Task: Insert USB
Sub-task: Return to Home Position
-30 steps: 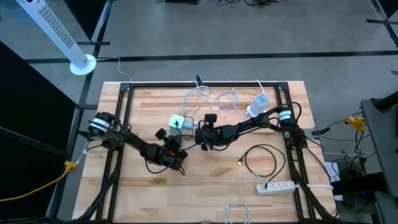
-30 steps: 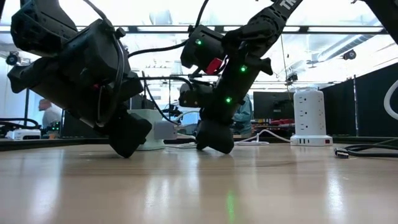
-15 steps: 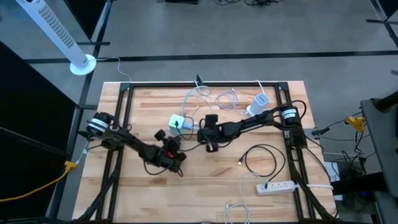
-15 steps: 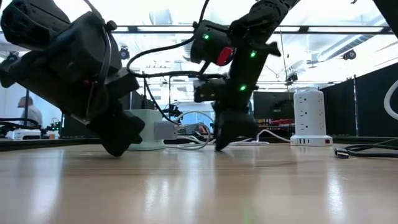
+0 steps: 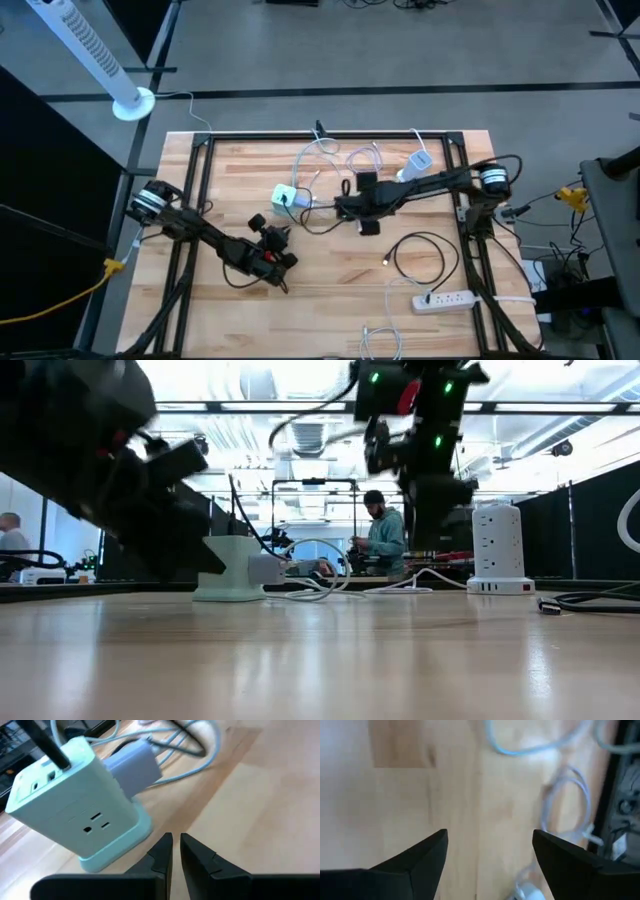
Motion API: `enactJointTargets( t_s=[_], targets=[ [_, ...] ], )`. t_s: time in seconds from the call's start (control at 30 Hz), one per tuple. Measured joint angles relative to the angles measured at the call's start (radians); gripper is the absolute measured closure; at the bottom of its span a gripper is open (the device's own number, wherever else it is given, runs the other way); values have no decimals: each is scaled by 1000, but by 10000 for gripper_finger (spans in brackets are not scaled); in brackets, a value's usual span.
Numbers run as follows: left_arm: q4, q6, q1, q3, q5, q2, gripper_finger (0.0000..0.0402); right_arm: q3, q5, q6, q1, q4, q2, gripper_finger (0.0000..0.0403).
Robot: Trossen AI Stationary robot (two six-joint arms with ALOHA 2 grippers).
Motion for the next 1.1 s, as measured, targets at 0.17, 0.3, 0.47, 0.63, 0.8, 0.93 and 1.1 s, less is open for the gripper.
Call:
enactJointTargets(
  t_s=[0.17, 0.3, 0.47, 0.63, 0.8, 0.93, 1.1],
  targets=[
    [9, -1, -63, 0, 0, -66, 377, -16, 3, 83, -26, -9, -140, 134],
    [13, 1, -127, 0, 0, -133, 377, -24, -9, 86, -28, -12, -249, 140],
    [11, 24, -173, 1, -1, -220, 377, -40, -193, 86, -25, -29, -361, 149],
    [11, 147, -174, 1, -3, -306, 377, -88, -190, 25, 2, -23, -508, 164],
    [37, 163, -172, 1, -29, -389, 377, -231, -178, 12, 3, 146, -720, 183],
    [100, 172, -166, 1, -145, -429, 377, -434, -243, 6, 3, 390, -888, 195],
    [125, 204, -138, 1, -321, -478, 377, -648, -328, 27, 3, 583, -1035, 202]
  ],
)
